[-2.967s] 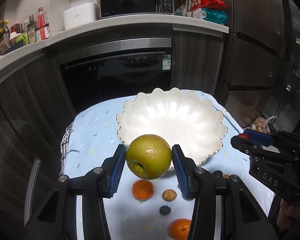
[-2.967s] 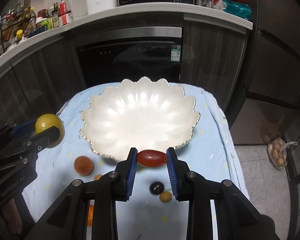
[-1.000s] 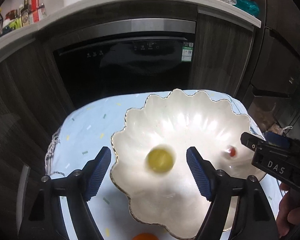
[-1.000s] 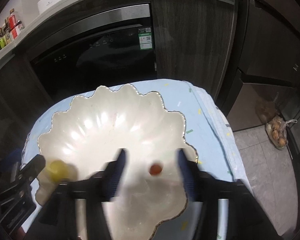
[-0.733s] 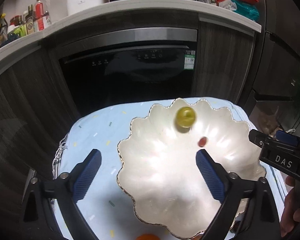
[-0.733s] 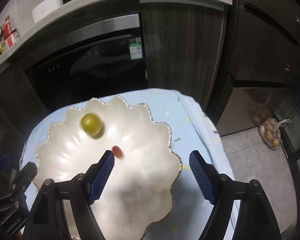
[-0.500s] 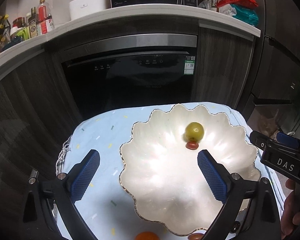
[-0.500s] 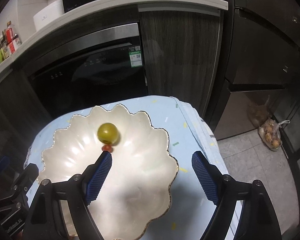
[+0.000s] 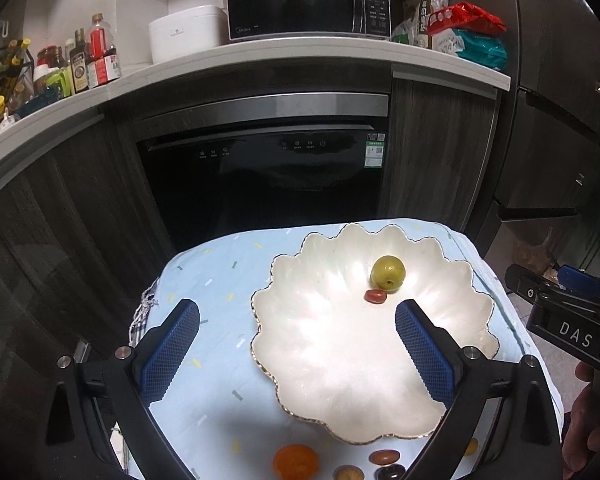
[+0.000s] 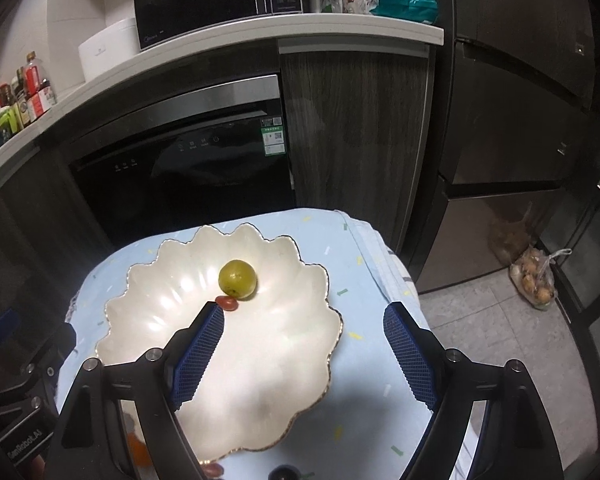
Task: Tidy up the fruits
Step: 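Withdraw both tools from the bowl toward the remaining fruits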
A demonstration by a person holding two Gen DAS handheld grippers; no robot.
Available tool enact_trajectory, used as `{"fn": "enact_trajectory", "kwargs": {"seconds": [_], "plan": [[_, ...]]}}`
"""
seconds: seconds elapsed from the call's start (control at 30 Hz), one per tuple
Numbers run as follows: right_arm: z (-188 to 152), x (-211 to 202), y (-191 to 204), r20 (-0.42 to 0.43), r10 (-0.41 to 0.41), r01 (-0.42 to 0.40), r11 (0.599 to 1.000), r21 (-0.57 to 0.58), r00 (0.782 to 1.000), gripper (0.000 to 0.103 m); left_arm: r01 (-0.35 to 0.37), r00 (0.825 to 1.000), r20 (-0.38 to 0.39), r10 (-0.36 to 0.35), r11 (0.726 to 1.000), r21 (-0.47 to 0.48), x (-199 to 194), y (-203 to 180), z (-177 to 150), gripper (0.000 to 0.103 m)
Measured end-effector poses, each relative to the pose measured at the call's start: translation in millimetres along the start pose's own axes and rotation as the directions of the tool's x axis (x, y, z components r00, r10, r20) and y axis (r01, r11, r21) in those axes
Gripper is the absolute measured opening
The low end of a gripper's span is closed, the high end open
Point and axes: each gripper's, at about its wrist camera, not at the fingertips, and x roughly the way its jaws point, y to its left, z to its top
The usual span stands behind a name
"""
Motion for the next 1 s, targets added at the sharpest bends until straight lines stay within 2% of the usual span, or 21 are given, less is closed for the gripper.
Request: {"fn": "enact_trajectory", "kwargs": {"seconds": [0.53, 1.0], "plan": [[-25, -28, 0, 0.012, 0.0, 0.001, 1.0, -0.03, 1.0, 0.083, -0.015, 1.0, 0.0, 0.015, 1.0, -0.02, -32, 2, -27, 0.1], [-62, -38, -8, 0.003, 0.002, -0.002, 0.998, -0.07, 1.0, 0.083, -0.016, 0.999, -0.045, 0.014, 0.999, -0.032, -48, -5, -75, 0.1]]}}
